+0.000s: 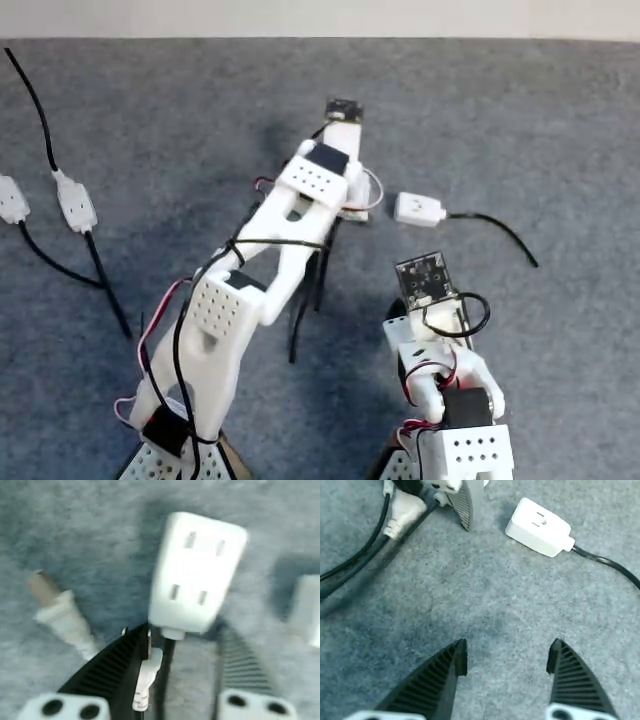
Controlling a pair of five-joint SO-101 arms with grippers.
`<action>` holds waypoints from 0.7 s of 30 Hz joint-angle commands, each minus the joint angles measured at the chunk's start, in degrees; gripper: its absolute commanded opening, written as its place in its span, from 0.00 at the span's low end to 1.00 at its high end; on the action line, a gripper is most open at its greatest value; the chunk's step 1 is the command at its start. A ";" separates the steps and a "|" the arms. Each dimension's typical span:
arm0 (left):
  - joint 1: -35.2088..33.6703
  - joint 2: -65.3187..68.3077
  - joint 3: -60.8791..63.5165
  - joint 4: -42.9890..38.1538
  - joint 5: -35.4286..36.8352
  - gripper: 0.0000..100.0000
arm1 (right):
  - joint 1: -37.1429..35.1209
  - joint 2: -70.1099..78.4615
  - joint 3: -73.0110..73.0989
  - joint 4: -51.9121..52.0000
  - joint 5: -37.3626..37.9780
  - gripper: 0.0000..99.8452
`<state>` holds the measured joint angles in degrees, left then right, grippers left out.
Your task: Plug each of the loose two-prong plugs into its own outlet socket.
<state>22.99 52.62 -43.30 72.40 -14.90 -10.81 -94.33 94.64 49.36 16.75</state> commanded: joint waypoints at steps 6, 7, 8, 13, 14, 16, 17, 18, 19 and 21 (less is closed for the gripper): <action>-1.45 -2.59 -10.07 9.05 -3.78 0.01 | -0.66 -0.57 1.01 -1.27 0.70 0.25; -1.45 -2.59 -11.56 10.73 -3.78 0.01 | -0.66 -0.57 1.01 -1.27 0.70 0.25; -1.45 -2.68 -13.14 12.66 -3.78 0.01 | -0.75 -0.57 1.01 -1.27 0.70 0.25; -1.01 -3.03 -26.59 26.11 -3.78 0.01 | -2.77 -0.57 1.01 -1.27 0.79 0.25; -1.01 -3.03 -29.67 28.66 -3.69 0.01 | -2.77 -0.57 1.01 -1.27 0.79 0.25; -1.45 -3.38 -32.57 29.98 -3.60 0.01 | -2.77 -0.57 1.01 -1.27 0.79 0.25; -1.80 -4.70 -32.13 29.98 -3.60 0.01 | -2.77 -0.57 1.01 -1.27 0.79 0.25; -2.15 -6.37 -30.99 29.98 -3.52 0.01 | -2.77 -0.57 1.01 -1.27 0.88 0.25; -2.24 -8.31 -28.53 29.98 -3.52 0.01 | -2.77 -0.57 1.10 -1.27 0.88 0.25; -2.24 -13.14 -21.58 29.98 -3.69 0.01 | -2.77 -0.57 1.10 -1.27 0.88 0.25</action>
<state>21.41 48.22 -70.02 101.58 -18.33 -13.10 -94.33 94.64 49.36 16.75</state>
